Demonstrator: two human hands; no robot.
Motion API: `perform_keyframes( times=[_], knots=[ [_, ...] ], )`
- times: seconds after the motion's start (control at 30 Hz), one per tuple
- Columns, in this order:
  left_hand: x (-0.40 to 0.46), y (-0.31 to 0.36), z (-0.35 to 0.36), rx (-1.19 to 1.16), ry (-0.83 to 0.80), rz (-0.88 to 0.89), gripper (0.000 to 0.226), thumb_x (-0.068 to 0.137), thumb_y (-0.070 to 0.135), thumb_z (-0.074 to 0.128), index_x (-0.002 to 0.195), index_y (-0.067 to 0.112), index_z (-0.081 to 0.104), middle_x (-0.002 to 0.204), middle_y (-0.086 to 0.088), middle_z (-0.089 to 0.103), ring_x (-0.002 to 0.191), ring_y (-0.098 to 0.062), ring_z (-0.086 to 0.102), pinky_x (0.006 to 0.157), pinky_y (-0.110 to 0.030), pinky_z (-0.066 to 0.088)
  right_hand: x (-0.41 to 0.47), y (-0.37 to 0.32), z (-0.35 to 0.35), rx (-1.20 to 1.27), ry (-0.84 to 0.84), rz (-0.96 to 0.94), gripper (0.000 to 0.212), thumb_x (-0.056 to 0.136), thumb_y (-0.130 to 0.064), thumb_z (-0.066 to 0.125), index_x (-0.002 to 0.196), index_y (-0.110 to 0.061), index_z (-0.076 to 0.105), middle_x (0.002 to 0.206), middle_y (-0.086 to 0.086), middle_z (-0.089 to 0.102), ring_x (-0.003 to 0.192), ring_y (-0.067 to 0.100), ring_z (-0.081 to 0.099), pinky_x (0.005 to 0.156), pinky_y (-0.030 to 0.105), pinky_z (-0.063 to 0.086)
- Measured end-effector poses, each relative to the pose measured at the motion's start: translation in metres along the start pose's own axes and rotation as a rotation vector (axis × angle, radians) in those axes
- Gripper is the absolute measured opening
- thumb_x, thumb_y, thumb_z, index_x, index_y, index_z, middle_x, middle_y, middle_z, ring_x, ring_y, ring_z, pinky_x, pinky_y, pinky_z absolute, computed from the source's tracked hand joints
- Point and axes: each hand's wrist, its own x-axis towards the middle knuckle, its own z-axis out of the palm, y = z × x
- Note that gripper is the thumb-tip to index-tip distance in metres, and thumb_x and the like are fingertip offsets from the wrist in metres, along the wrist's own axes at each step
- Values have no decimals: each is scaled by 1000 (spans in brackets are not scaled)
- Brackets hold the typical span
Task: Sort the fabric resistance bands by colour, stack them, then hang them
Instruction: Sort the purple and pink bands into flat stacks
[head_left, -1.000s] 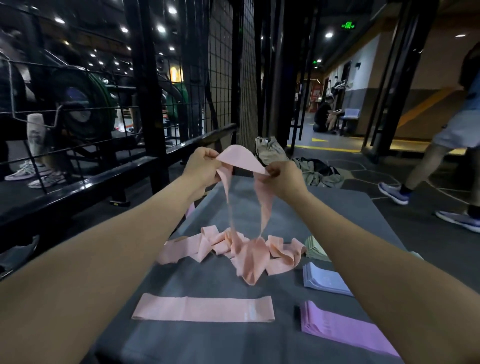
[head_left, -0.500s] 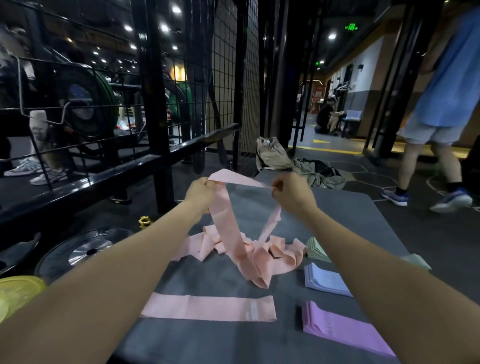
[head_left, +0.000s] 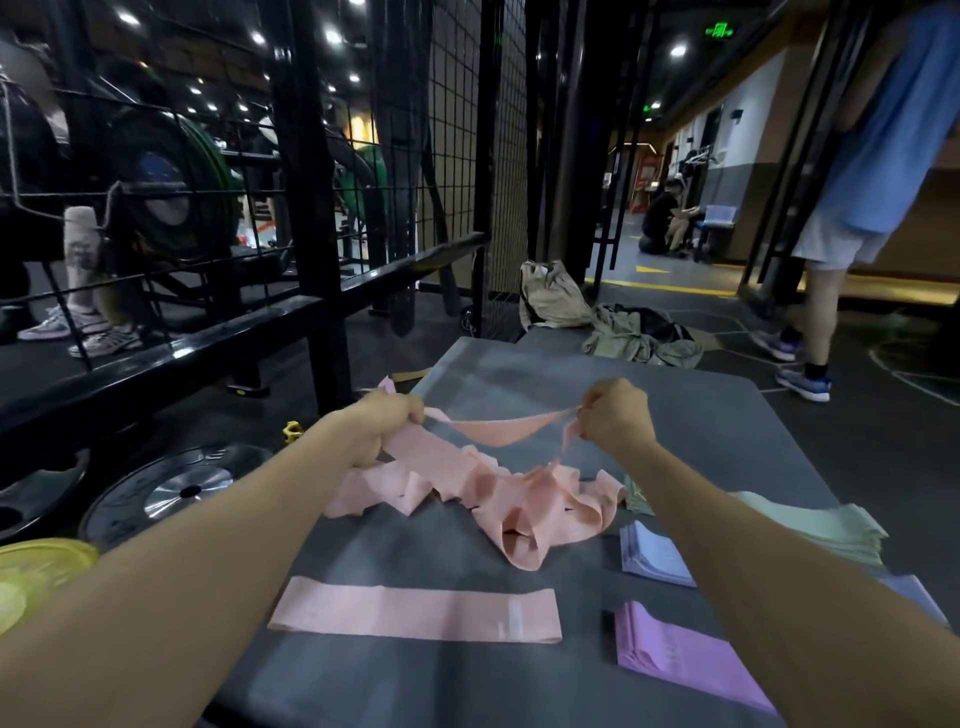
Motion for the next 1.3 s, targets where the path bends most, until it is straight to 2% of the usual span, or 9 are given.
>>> perform_keyframes(
  times=[0.2, 0.27, 0.43, 0.6, 0.8, 0.9, 1.0, 1.2, 1.3],
  knots=[
    [-7, 9, -3, -405, -100, 2, 19, 80, -10, 39, 79, 3, 53, 77, -13, 57, 70, -23, 53, 62, -32, 51, 9, -5, -10, 249, 42, 181, 13, 82, 0, 60, 84, 7, 71, 61, 9, 62, 73, 24, 63, 79, 36, 57],
    [-2, 10, 2, -384, -36, 51, 25, 84, -16, 38, 94, -1, 55, 88, -15, 55, 73, -22, 55, 59, -31, 52, 11, -6, -11, 239, 59, 183, 14, 80, -1, 61, 84, 6, 72, 68, 15, 65, 76, 24, 64, 80, 38, 57],
    [11, -6, 8, 314, 391, 247, 31, 83, 0, 57, 113, 3, 50, 108, -15, 56, 90, -27, 52, 78, -33, 44, 14, -3, -1, 135, 55, 189, 5, 78, 1, 62, 78, 0, 67, 63, 12, 55, 72, 21, 56, 71, 35, 52],
    [13, -18, 5, 669, 596, 290, 26, 89, 3, 46, 114, 6, 53, 120, -19, 47, 101, -38, 53, 82, -41, 42, 21, 9, -2, 297, 188, 278, 16, 85, 1, 58, 93, 14, 63, 95, 26, 64, 89, 34, 64, 69, 40, 51],
    [30, -13, 8, -3, 253, 72, 16, 95, 5, 47, 103, 1, 60, 94, -18, 63, 61, -23, 61, 44, -26, 51, 30, 5, 6, 379, 111, 296, 14, 83, -5, 65, 76, 7, 63, 75, 15, 62, 73, 25, 60, 67, 30, 51],
    [31, -14, 11, -198, 185, 41, 24, 94, -1, 47, 117, -6, 54, 78, -9, 59, 61, -17, 59, 48, -21, 53, 33, 6, 11, 414, 91, 341, 23, 87, -11, 60, 67, 0, 56, 75, 17, 63, 75, 24, 62, 70, 31, 53],
    [30, -17, 8, -350, 119, 3, 39, 89, -6, 54, 128, -4, 49, 107, -16, 62, 69, -15, 58, 55, -18, 54, 32, 10, 12, 422, 132, 372, 20, 86, -16, 60, 84, 4, 60, 86, 19, 62, 76, 25, 57, 65, 28, 44],
    [23, -25, -4, -211, 85, 16, 45, 73, -4, 74, 115, -7, 58, 114, -13, 65, 92, -18, 62, 79, -24, 50, 19, 25, 13, 465, 119, 250, 21, 80, -15, 62, 76, 5, 65, 70, 12, 49, 68, 21, 46, 61, 29, 36],
    [16, -34, -14, -149, 32, -15, 70, 36, 15, 94, 99, -2, 69, 102, -14, 70, 92, -16, 65, 93, -28, 50, 8, 29, 13, 490, 72, 244, 22, 80, -16, 62, 61, -5, 57, 61, 9, 50, 64, 22, 46, 60, 29, 35]
  ],
)
